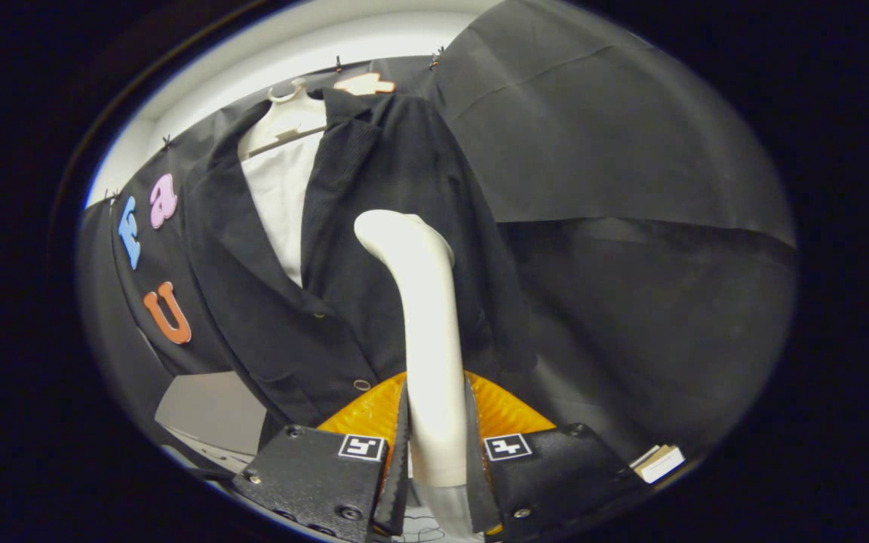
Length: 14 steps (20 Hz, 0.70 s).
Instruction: Iron the clothes twice with a garment steamer, once on the left side and once on the right side.
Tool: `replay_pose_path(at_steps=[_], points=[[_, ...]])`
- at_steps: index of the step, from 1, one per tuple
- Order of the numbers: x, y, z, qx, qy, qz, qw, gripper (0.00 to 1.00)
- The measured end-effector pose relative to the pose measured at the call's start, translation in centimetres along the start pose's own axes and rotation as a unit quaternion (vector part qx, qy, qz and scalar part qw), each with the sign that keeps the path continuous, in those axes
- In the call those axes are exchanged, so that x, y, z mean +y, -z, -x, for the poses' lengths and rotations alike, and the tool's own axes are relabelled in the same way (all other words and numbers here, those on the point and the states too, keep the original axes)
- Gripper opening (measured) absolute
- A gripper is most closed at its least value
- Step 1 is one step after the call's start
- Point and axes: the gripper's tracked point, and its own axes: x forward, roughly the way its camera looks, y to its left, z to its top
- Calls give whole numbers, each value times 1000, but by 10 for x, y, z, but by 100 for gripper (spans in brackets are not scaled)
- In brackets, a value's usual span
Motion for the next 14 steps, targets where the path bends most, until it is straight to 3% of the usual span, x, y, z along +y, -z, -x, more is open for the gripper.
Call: replay_pose_path(at_steps=[14], points=[[-11, 79, -17, 52, 34, 39, 997, 35]])
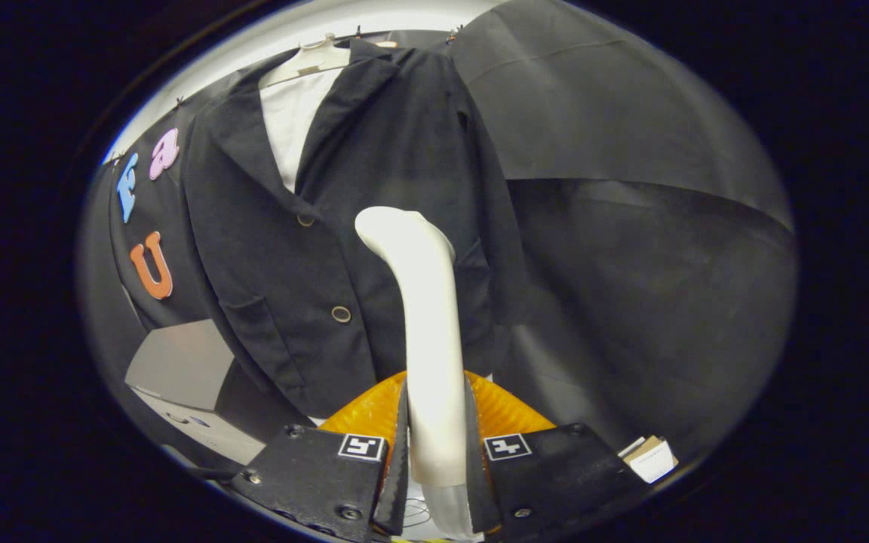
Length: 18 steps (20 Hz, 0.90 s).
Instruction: Iron the clothes twice with a garment steamer, once on the left side and once on the right side.
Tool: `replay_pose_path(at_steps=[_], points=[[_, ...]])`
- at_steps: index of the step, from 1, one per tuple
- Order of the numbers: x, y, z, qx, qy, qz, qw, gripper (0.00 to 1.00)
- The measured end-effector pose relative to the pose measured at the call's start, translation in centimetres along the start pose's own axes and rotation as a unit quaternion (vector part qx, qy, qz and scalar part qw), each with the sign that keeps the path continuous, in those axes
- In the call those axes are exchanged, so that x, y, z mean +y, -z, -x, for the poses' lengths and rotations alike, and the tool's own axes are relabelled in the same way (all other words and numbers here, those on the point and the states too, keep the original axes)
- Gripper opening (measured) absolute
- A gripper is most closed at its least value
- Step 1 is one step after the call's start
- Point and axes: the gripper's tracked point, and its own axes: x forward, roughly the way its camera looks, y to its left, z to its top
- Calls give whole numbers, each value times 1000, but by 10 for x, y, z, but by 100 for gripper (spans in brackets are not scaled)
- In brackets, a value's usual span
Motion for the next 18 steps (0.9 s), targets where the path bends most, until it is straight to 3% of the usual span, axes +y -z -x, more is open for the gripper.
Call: replay_pose_path(at_steps=[18], points=[[-6, 69, -16, 59, 14, 5, 998, 35]])
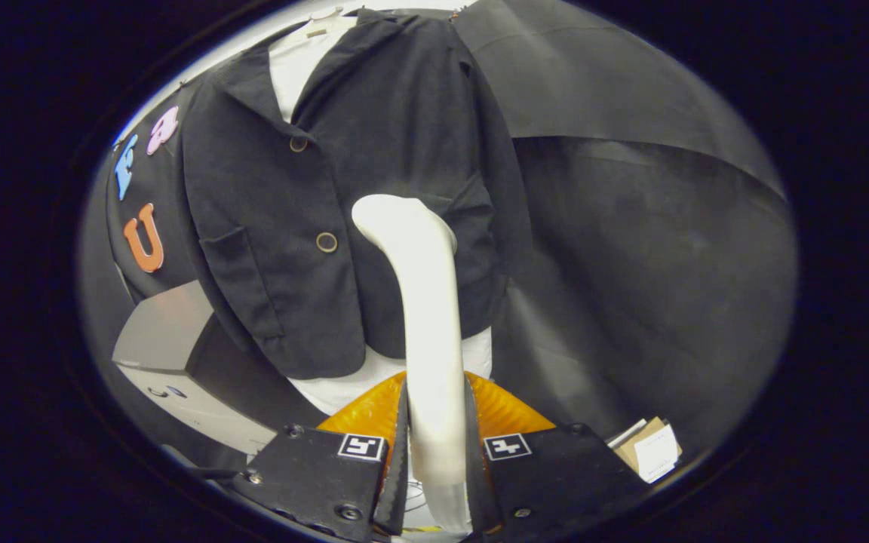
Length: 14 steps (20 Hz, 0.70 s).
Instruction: Iron the clothes twice with a garment steamer, once on the left side and once on the right side.
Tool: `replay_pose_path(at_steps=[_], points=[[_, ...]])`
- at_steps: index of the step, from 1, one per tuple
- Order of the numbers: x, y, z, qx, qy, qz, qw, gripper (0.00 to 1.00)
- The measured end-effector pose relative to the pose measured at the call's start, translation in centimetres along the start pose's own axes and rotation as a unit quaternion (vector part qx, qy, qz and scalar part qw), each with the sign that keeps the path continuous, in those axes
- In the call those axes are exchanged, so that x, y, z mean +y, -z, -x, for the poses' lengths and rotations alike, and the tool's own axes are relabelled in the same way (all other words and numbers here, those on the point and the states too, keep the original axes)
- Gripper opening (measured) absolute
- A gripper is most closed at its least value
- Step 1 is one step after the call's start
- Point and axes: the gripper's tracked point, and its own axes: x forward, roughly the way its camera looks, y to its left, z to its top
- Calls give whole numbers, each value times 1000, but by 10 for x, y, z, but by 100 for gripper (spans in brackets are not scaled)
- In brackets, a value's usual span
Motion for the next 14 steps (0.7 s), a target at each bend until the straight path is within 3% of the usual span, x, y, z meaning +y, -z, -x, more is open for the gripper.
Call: replay_pose_path(at_steps=[6, 14], points=[[-8, 25, -15, 25, -5, 8, 1000, 35], [-24, 41, -29, 42, -49, 17, 998, 35]])
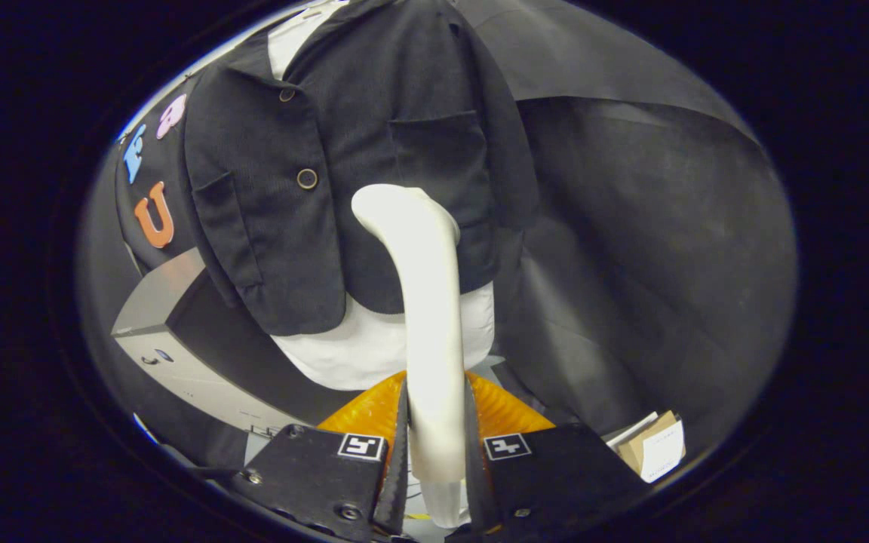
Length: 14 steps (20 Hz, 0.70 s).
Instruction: Iron the clothes twice with a garment steamer, once on the left side and once on the right side.
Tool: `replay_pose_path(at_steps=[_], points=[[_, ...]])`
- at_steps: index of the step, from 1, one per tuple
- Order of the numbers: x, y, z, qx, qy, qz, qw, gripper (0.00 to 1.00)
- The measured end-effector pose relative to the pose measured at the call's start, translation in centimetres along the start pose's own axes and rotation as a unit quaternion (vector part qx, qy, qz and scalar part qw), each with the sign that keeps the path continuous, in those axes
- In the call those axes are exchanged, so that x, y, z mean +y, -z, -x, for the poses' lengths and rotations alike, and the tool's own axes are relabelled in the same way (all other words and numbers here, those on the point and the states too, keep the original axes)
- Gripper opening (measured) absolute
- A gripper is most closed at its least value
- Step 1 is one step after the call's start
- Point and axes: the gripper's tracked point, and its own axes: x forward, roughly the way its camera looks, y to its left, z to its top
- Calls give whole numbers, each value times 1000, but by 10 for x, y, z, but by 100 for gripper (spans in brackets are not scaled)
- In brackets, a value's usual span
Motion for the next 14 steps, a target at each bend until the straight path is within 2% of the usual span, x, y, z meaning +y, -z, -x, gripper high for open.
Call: replay_pose_path(at_steps=[8, 14], points=[[-13, 32, -4, 13, -48, -22, 999, 35], [-20, 85, 36, 12, -17, -33, 999, 35]])
